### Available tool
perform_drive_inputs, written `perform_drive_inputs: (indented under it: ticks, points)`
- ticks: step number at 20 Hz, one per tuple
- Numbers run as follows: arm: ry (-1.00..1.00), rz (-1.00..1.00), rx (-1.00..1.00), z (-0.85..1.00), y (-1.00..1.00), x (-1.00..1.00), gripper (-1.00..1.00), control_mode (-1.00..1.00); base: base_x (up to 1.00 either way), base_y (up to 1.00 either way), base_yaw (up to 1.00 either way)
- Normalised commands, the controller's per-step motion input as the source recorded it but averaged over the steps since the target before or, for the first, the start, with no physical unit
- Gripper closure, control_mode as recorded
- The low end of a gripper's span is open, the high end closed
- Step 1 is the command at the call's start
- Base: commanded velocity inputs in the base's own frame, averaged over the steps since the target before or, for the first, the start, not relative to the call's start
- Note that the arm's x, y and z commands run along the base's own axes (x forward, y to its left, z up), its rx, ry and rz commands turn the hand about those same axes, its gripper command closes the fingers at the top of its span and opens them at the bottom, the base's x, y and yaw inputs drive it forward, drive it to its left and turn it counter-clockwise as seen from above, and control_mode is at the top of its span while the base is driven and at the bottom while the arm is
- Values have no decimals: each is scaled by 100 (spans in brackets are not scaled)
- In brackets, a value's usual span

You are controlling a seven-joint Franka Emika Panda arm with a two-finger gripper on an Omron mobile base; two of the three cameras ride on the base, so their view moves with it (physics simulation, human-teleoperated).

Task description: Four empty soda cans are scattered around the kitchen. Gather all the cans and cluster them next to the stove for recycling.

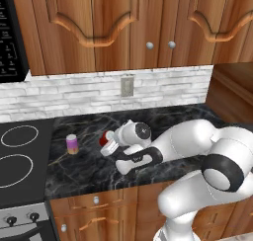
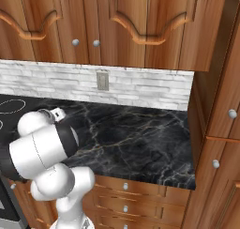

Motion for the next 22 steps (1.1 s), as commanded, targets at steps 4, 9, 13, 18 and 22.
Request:
perform_drive_inputs:
  ticks: [4, 9, 13, 18, 22]
  points:
    - [14, 0, 0, 8, 23, 19, 100, -100, 0, 0, 0]
    - [14, 0, 0, 9, 28, 14, 100, -100, 0, 0, 0]
    - [8, 0, 0, 3, 23, 12, 100, -100, 0, 0, 0]
    - [1, 0, 0, -3, 23, 18, 100, -100, 0, 0, 0]
    - [0, 0, 0, -4, 22, 12, 100, -100, 0, 0, 0]
